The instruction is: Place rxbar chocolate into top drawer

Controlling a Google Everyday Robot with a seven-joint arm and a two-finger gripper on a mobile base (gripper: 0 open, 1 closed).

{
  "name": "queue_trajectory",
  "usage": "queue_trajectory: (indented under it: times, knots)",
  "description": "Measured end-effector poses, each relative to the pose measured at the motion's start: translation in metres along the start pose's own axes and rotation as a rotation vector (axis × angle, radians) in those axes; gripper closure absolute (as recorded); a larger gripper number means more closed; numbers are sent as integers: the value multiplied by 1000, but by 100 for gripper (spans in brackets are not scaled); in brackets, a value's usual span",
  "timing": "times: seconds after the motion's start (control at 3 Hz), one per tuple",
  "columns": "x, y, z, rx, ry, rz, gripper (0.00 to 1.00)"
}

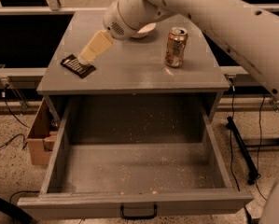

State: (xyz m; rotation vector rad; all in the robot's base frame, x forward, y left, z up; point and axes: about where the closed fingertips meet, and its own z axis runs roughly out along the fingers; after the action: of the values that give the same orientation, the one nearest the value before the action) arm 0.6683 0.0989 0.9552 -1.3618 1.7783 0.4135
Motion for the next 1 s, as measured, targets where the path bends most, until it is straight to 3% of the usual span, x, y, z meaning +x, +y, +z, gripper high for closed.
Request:
queue_trajectory:
  times: [0.33,1.0]
  knots:
    - [19,2,39,-13,36,30,0]
    - [32,-13,93,-20,109,79,0]
